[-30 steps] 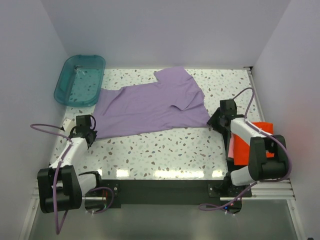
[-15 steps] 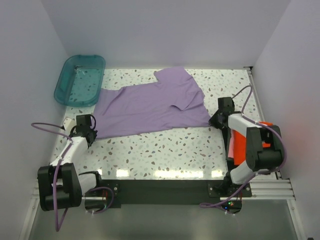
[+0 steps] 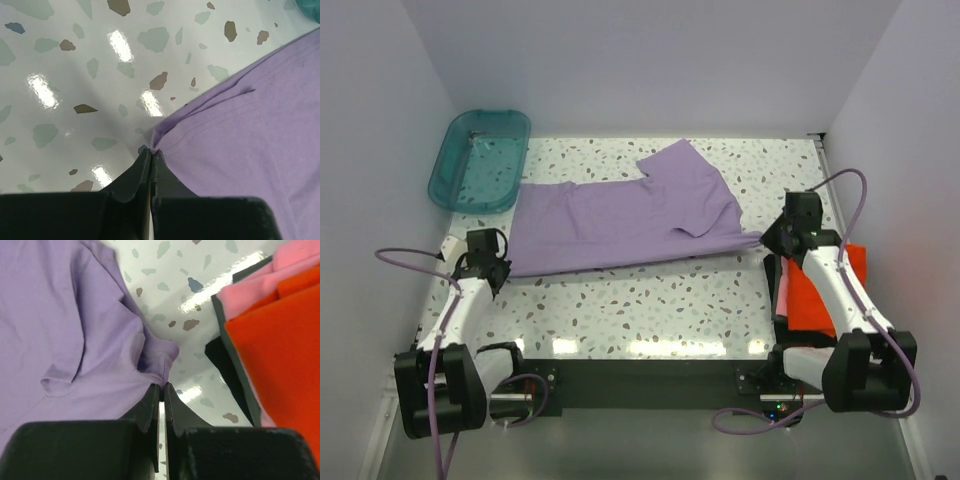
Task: Fold and stack the t-shirts
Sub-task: Fold the tshirt
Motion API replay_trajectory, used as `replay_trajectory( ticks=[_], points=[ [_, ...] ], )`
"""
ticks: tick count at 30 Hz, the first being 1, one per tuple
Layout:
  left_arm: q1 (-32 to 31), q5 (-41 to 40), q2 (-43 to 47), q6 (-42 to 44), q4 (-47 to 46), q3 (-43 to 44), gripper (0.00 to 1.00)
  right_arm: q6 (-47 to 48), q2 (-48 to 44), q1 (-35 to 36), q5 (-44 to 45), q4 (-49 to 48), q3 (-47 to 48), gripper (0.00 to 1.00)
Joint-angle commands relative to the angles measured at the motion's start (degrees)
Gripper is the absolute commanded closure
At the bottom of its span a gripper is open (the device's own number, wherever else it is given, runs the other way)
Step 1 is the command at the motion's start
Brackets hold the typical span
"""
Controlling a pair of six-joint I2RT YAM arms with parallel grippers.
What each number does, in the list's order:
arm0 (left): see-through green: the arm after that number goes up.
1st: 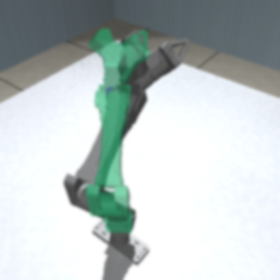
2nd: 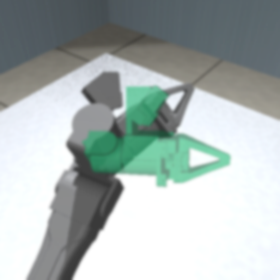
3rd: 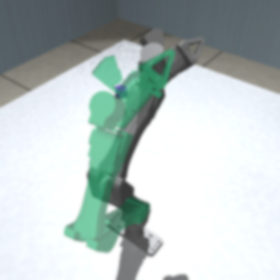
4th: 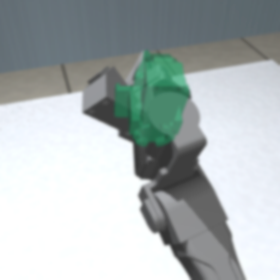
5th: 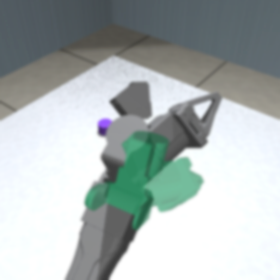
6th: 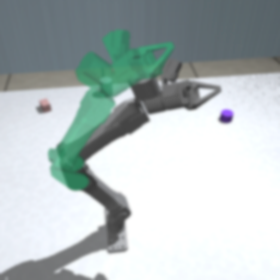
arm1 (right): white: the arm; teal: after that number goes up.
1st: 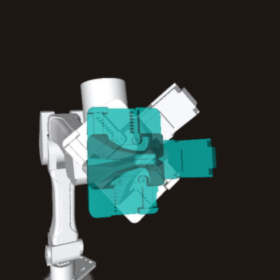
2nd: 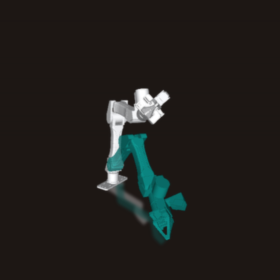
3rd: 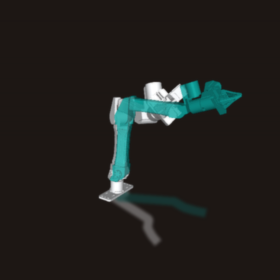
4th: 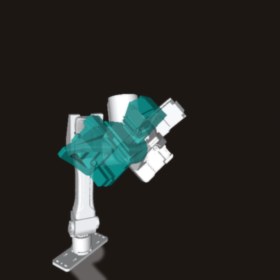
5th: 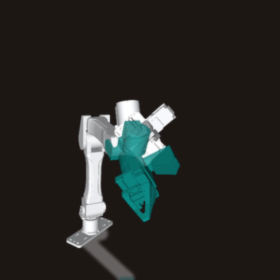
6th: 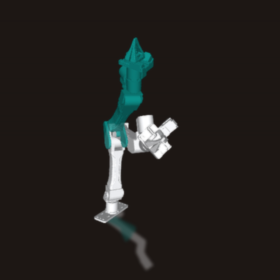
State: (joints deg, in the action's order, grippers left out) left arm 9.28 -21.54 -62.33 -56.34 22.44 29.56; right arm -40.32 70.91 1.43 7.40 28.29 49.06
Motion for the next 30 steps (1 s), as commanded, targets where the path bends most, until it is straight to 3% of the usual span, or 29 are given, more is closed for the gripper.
replay_trajectory(
  ticks=[1, 9, 12, 13, 14, 15, 16, 17, 19, 22, 24, 27, 30],
  points=[
    [0.9, -2.1, 3.8, -0.1, 3.7, -0.5, 1.0, 3.7, -5.9, -2.9, 1.7, 7.1, -0.4, 1.0],
    [1.1, -2.6, 13.2, -4.2, 11.7, -4.9, 1.0, 3.3, -18.7, -4.6, -0.3, 15.6, -7.6, 1.0],
    [0.8, -2.3, 16.9, -5.4, 13.2, -5.9, 0.93, 3.1, -21.6, -4.7, 0.3, 18.6, -8.1, 0.96],
    [0.8, -1.8, 17.5, -6.1, 13.7, -5.6, 0.79, 3.0, -23.2, -4.7, 0.1, 19.1, -8.1, 0.88],
    [0.9, -0.7, 17.9, -6.4, 14.2, -5.2, 0.7, 2.9, -23.5, -4.7, -0.7, 19.9, -7.8, 0.66],
    [1.0, -0.3, 18.5, -6.2, 14.5, -4.2, 0.61, 2.9, -23.9, -4.7, -1.1, 20.2, -7.3, 0.56],
    [0.9, -0.2, 18.8, -5.9, 14.9, -3.4, 0.45, 3.5, -24.2, -4.7, -1.5, 20.0, -6.9, 0.47],
    [1.0, -0.1, 19.1, -5.2, 15.1, -2.5, 0.4, 3.9, -24.3, -4.7, -1.3, 18.9, -5.9, 0.39],
    [1.0, -0.1, 19.8, -2.7, 15.1, 0.0, 0.29, 6.1, -23.9, -4.7, -2.6, 17.0, -4.9, 0.32],
    [0.9, 0.6, 20.3, 2.4, 13.2, 3.3, 0.29, 7.7, -20.1, -4.2, -4.1, 14.6, -3.1, 0.32],
    [0.9, 4.8, 20.1, 7.3, 7.9, 4.1, 0.34, 7.5, -17.6, -2.1, -4.3, 11.0, -3.4, 0.34],
    [0.6, 13.5, 18.1, 9.9, 2.0, 3.7, 0.44, 5.0, -13.1, 5.3, -0.9, 5.6, -4.3, 0.41],
    [-0.9, 18.2, 15.8, 11.6, -2.0, 3.1, 0.46, 1.7, -7.5, 14.4, 3.8, 1.4, -3.5, 0.43]
  ],
)
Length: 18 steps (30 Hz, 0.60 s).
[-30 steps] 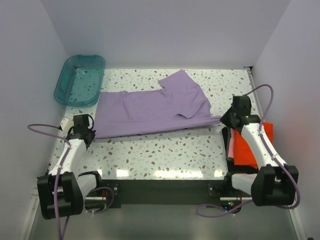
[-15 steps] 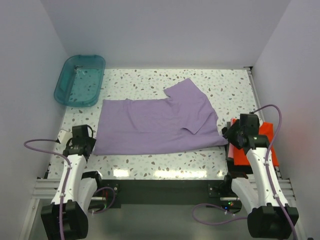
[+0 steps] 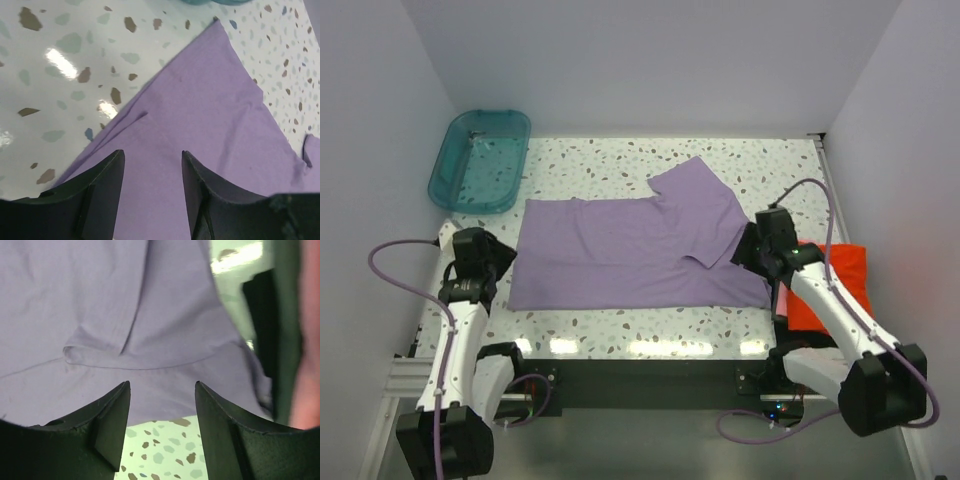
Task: Fold and stack the t-shirts
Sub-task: Fold the tshirt
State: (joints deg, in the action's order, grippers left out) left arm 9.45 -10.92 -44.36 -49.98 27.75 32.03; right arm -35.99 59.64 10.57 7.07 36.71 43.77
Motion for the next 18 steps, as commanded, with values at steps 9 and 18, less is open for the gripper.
replay_trajectory(
  ticks=[9, 18],
  points=[
    [-11.4, 9.3, -4.7, 6.1, -13.8, -1.8, 0.48, -8.9, 15.2, 12.2, 5.1, -19.9, 0.0, 0.43],
    [-11.4, 10.6, -7.1, 6.6, -16.7, -3.5, 0.48, -12.4, 23.8, 14.3, 4.7, -25.4, 0.8, 0.43]
  ],
)
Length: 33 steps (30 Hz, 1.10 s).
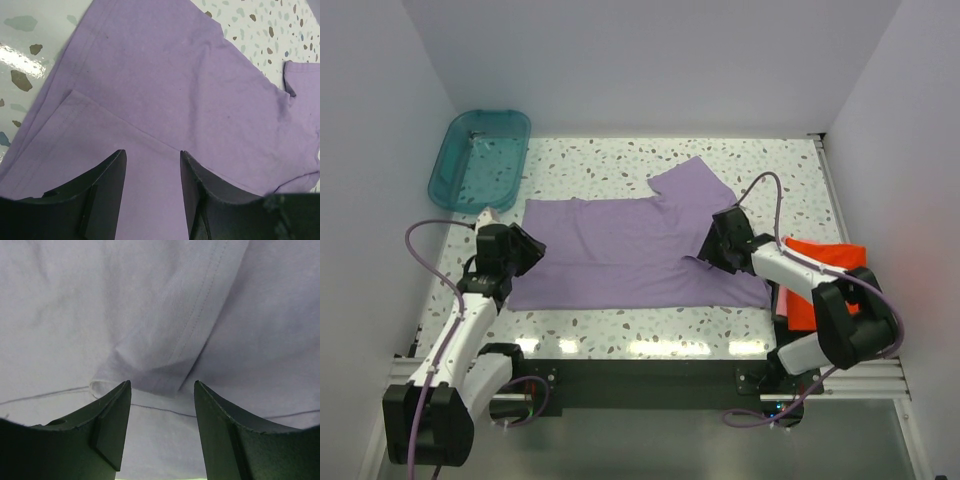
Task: Fold and stack the t-shirts
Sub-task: Fold the tshirt
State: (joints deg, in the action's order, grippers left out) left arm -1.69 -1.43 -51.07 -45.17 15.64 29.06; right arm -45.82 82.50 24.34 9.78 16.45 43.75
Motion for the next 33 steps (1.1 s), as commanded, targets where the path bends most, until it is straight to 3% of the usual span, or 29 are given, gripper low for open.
replay_trajectory(
  ticks=[1, 33],
  points=[
    [-0.2, 1.2, -0.5, 1.8, -4.7, -0.5, 0.48, -2.9, 1.3, 0.5, 1.9, -5.6, 0.7, 0.43],
    [-0.2, 1.5, -5.4, 3.6, -6.8, 0.4, 0.48, -4.7, 9.6, 0.6, -0.5, -9.2, 7.1, 0.43]
  ],
)
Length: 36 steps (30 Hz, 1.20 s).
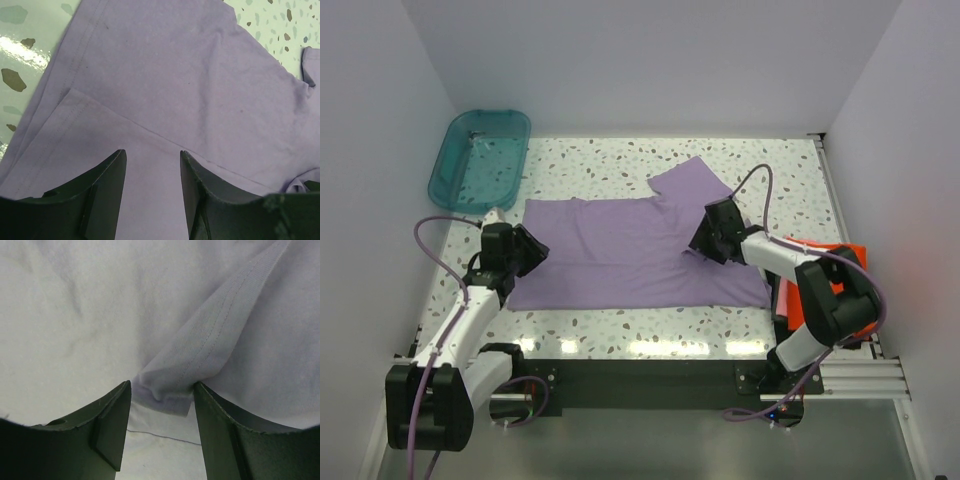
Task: Fold and stack the t-shirts
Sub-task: Fold the tshirt
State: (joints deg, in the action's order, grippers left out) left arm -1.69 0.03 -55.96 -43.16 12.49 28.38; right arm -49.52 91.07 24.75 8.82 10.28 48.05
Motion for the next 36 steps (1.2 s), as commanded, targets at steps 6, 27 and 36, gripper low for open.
replay_trajectory(
  ticks=[6, 27, 36],
  points=[
    [-0.2, 0.3, -1.9, 1.2, -4.5, 1.1, 0.48, -1.3, 4.4, 0.2, -0.3, -3.3, 5.9, 0.43],
    [-0.2, -14.3, -31.5, 1.7, -4.3, 29.2, 0.46, 8.1, 21.0, -3.6, -3.5, 6.7, 34.5, 0.4],
    [-0.3, -23.8, -50.5, 10.3, -1.3, 45.7, 0.52, 19.8, 33.1, -8.7, -3.0, 10.9, 51.9, 0.43]
  ],
)
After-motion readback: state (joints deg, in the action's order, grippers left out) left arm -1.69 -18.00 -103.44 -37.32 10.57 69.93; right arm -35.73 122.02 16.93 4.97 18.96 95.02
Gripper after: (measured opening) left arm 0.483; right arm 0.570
